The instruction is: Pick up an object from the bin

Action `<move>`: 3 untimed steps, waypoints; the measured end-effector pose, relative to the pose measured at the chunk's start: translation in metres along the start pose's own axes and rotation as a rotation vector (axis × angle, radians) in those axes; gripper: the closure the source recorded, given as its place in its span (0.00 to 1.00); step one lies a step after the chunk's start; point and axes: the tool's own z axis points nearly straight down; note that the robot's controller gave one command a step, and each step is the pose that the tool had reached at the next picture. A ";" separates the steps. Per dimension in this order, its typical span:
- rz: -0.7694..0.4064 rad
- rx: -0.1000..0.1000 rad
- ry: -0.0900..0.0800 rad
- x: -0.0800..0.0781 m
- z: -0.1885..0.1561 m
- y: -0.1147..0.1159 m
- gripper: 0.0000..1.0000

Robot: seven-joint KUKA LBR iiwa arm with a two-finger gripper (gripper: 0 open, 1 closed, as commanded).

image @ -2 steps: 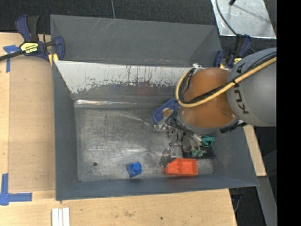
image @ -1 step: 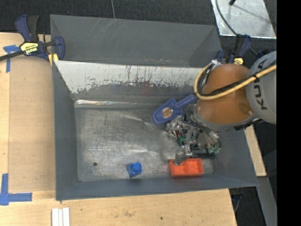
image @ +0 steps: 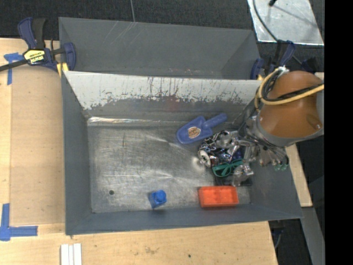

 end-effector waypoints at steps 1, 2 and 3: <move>-0.127 -0.003 0.008 -0.071 0.038 -0.009 0.00; -0.008 -0.002 -0.022 -0.030 0.032 -0.018 1.00; -0.008 -0.002 -0.022 -0.030 0.032 -0.018 1.00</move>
Offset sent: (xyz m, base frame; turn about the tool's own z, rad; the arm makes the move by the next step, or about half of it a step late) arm 0.0234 -0.0155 -0.0410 -0.0104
